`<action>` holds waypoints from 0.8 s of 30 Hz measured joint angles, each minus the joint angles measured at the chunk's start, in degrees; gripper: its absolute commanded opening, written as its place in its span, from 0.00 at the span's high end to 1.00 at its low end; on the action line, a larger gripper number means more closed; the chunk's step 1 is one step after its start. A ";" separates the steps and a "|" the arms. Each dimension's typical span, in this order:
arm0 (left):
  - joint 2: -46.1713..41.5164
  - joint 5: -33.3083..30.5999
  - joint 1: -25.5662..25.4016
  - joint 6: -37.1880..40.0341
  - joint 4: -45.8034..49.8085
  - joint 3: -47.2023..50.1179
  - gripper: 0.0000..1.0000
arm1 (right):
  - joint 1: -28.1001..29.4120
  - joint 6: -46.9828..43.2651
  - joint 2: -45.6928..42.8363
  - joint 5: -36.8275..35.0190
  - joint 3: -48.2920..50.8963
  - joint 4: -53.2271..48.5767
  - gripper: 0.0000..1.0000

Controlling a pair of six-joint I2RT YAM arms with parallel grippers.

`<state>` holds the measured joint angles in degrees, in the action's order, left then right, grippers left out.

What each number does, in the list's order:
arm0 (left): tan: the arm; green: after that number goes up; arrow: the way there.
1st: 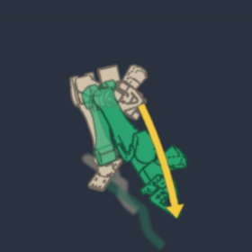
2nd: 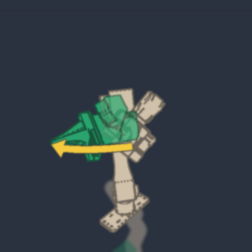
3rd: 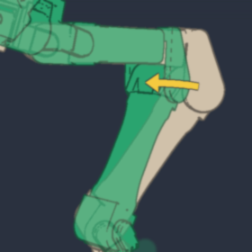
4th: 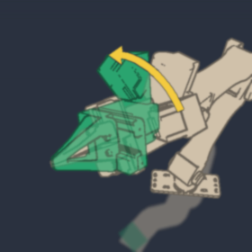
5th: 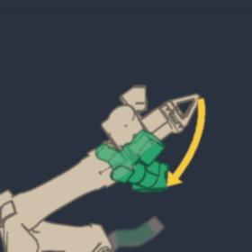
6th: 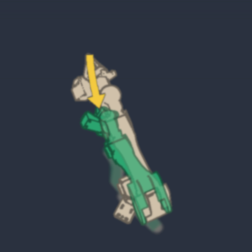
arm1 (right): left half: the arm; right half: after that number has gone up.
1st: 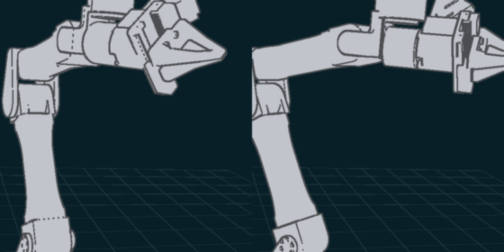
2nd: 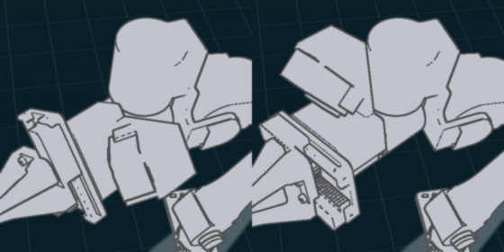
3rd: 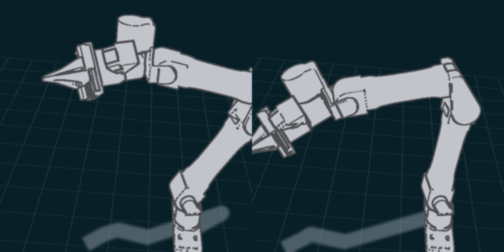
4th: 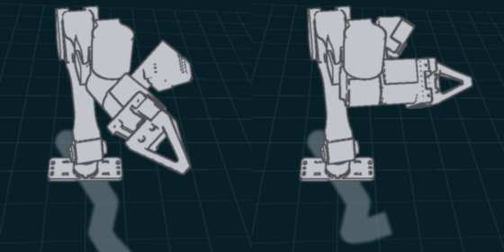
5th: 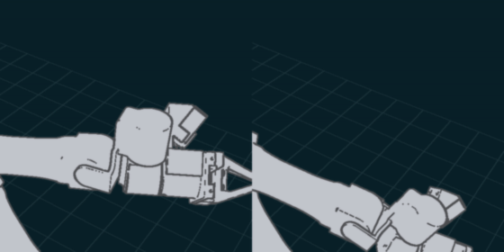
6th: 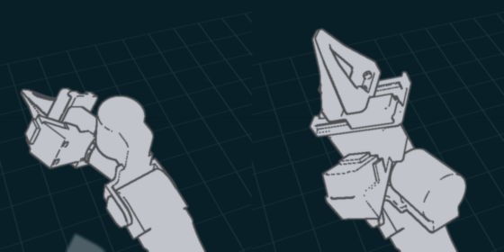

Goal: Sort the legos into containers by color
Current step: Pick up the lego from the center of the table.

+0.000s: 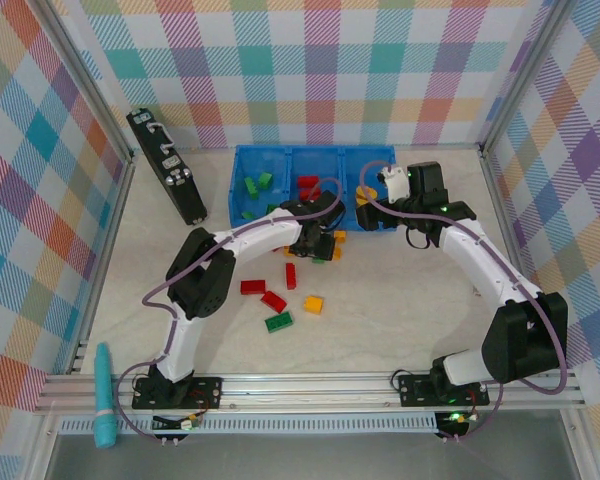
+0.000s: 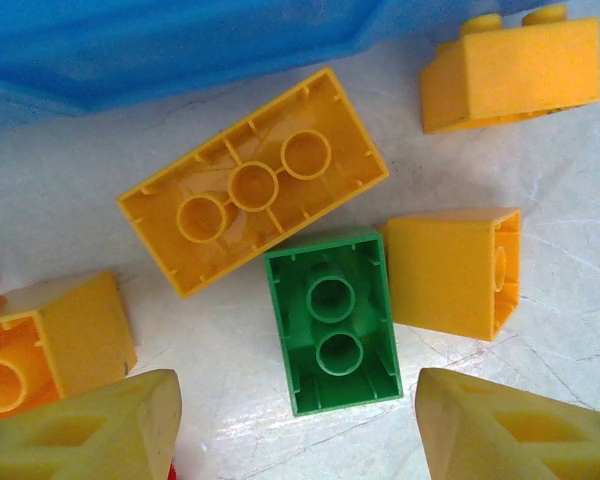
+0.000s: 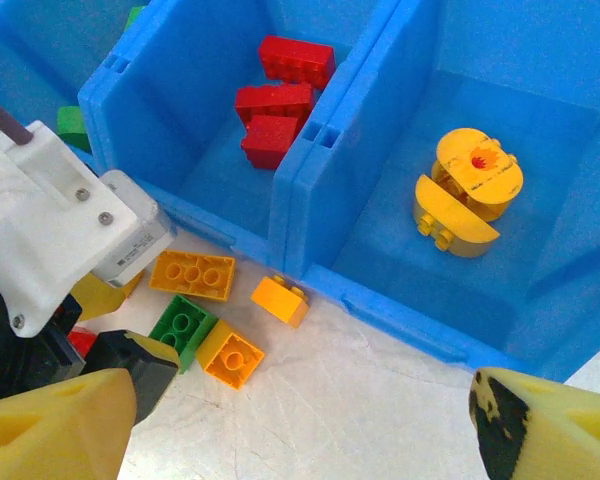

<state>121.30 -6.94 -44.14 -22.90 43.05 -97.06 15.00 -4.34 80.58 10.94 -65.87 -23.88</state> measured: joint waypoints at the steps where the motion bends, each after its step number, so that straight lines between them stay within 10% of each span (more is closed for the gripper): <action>1: 0.37 0.17 0.00 0.02 -0.02 -0.26 0.37 | 0.00 0.00 0.04 0.00 -0.02 0.13 0.13; 24: 6.99 2.73 -0.02 0.52 -0.09 -3.72 0.50 | -0.70 -0.39 1.46 -0.42 0.63 1.20 0.13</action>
<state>128.29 -4.21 -44.16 -22.37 42.96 -100.77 14.31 -4.73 82.04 10.52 -65.23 -22.68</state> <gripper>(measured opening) 0.542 0.872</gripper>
